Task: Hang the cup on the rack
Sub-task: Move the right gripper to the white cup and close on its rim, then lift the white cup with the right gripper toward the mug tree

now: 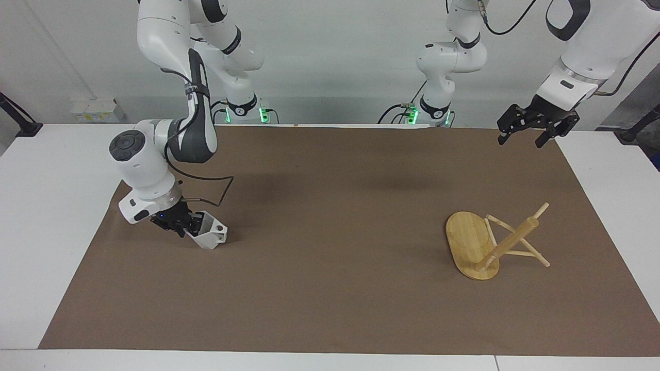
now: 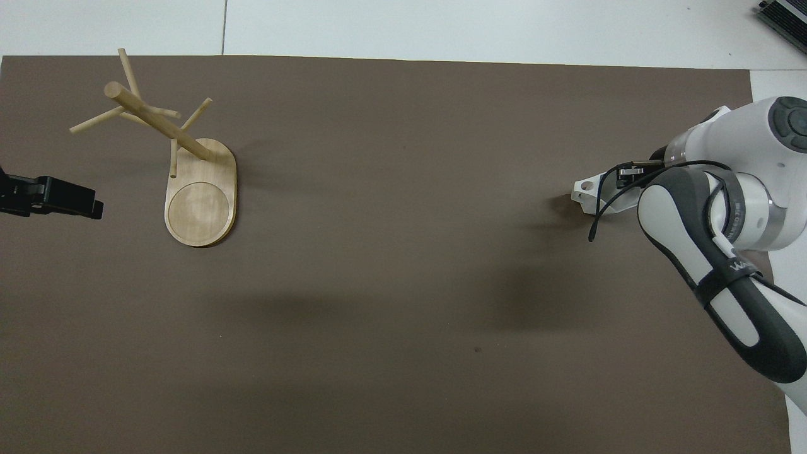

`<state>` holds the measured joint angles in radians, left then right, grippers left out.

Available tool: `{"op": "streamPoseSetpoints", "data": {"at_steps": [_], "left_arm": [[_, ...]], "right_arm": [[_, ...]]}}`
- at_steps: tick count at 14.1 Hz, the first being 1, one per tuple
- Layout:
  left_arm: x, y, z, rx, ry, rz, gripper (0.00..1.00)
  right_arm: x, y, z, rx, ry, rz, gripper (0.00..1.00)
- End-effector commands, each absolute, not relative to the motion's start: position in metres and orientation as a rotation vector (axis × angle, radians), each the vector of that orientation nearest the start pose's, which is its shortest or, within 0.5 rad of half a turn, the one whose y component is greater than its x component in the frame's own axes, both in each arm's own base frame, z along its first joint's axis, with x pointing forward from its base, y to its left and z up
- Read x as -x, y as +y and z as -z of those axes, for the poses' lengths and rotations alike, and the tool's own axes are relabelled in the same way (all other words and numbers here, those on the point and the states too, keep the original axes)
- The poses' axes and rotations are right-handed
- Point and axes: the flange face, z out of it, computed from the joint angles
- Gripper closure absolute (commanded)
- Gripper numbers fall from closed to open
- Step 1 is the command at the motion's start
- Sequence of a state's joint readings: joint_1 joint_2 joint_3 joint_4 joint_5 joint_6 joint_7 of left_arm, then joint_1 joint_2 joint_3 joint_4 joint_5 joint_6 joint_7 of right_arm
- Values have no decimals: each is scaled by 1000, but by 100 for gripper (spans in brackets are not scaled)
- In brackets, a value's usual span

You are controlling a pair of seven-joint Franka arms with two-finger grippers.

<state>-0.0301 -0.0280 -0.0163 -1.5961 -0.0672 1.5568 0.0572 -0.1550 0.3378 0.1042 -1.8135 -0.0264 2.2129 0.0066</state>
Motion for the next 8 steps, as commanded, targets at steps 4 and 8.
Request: {"op": "streamPoseSetpoints", "data": {"at_steps": [4, 8], "left_arm": [[-540, -31, -628, 3188, 151, -32, 0], [-540, -31, -628, 3188, 151, -32, 0]], "right_arm": [[-641, -38, -372, 3121, 65, 112, 100], [-648, -39, -402, 3123, 63, 95, 100]]}}
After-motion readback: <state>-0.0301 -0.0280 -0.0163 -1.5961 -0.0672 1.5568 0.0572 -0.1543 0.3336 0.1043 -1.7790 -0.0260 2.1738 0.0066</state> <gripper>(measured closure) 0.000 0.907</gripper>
